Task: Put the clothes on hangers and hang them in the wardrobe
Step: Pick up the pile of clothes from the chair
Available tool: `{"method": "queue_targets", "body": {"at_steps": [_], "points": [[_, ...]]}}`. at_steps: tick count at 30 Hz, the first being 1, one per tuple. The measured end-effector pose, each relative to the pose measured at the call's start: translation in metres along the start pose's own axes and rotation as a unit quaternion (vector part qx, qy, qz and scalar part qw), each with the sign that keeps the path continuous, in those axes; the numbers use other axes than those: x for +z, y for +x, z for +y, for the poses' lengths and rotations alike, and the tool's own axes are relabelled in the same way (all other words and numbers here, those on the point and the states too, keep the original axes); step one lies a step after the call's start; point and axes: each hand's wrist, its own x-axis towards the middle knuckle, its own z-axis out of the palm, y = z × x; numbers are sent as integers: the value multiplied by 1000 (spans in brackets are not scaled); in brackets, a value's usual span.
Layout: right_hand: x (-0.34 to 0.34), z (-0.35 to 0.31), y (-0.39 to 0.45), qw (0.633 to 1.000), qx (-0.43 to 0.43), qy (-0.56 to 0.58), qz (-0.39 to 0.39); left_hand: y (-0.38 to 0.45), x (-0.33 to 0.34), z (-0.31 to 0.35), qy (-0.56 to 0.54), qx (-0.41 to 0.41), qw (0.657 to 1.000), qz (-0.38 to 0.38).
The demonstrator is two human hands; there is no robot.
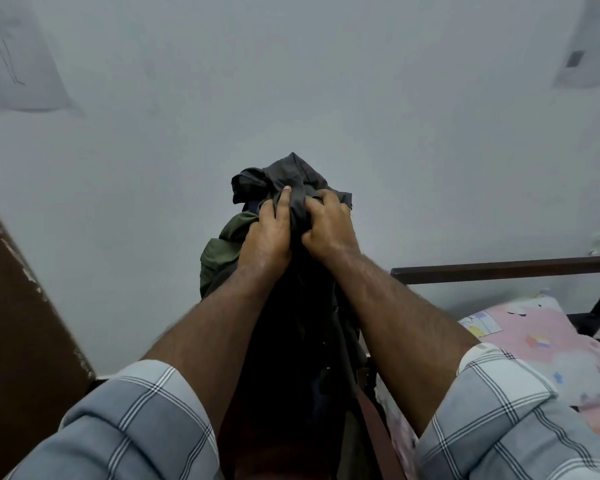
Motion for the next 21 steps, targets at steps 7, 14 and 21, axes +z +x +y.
{"method": "queue_targets", "body": {"at_steps": [7,14,21], "points": [[-88,18,-45,996,35,-55,52,-19,-27,84,-50,65,997,2],[-171,33,-127,979,104,-142,102,-69,-40,171,-136,151,979,-8],[-243,60,-248,948,211,-201,128,-156,-44,268,-200,243,948,-56]]}}
